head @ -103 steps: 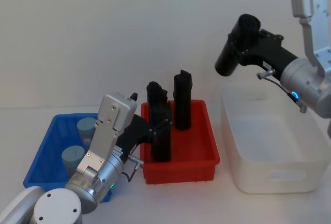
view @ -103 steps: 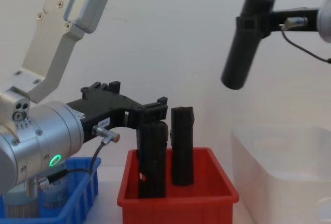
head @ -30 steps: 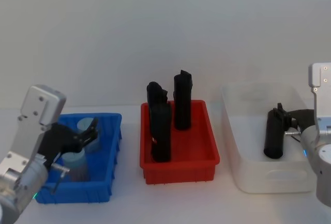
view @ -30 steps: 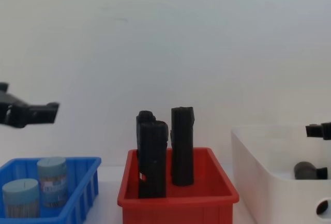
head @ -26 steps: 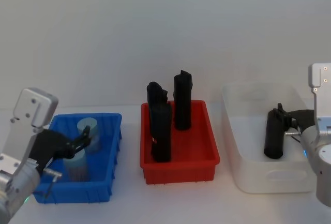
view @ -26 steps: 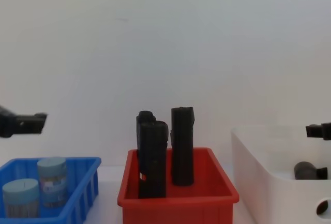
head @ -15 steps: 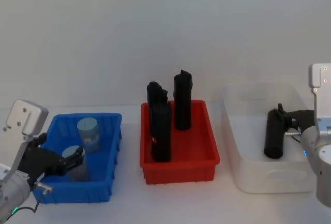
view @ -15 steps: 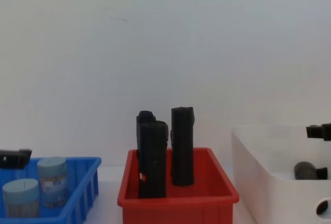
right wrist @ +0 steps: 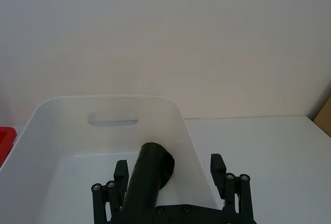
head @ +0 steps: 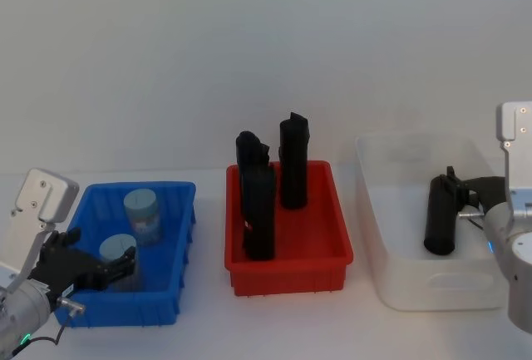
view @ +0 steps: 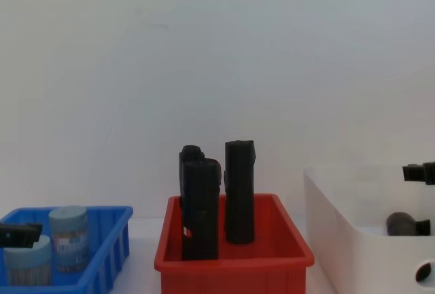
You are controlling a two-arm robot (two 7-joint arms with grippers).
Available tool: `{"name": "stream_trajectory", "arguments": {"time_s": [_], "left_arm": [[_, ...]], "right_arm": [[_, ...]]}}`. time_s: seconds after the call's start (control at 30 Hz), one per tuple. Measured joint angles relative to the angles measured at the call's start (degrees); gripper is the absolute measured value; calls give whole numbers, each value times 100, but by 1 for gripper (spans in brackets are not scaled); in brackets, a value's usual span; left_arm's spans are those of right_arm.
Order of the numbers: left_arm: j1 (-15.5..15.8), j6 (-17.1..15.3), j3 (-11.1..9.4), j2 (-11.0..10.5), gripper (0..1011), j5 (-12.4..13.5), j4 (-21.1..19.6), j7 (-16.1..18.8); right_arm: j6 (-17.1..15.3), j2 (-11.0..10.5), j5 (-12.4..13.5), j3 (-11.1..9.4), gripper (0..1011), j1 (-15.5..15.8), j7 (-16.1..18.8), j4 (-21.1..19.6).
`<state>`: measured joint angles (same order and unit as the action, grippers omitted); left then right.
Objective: Pick the cotton swabs from the blue box and place them into the white box.
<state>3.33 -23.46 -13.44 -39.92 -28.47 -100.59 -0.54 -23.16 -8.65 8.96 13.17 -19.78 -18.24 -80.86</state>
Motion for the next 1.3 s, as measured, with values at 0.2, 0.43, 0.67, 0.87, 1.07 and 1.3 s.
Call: {"name": "stream_trajectory", "arguments": {"time_s": [0.2, 0.43, 0.67, 0.87, 1.07, 1.3], "left_arm": [[56, 18, -17, 49, 1003, 53, 107, -99], [113, -10, -40, 120, 1003, 95, 137, -172], [296, -108, -99, 286, 1003, 215, 326, -322], [426, -148, -134, 399, 1003, 318, 485, -383], [515, -172, -161, 489, 1003, 440, 642, -385], [602, -186, -183, 573, 1003, 569, 809, -370]], "right_arm": [[0, 0, 0, 0, 1002, 0, 0, 0], [0, 0, 0, 0, 1002, 0, 0, 0], [0, 0, 0, 0, 1002, 0, 1, 0], [0, 0, 0, 0, 1002, 0, 1, -1], [0, 0, 0, 0, 1002, 0, 1, -1], [0, 0, 0, 0, 1002, 0, 1, 0]]}}
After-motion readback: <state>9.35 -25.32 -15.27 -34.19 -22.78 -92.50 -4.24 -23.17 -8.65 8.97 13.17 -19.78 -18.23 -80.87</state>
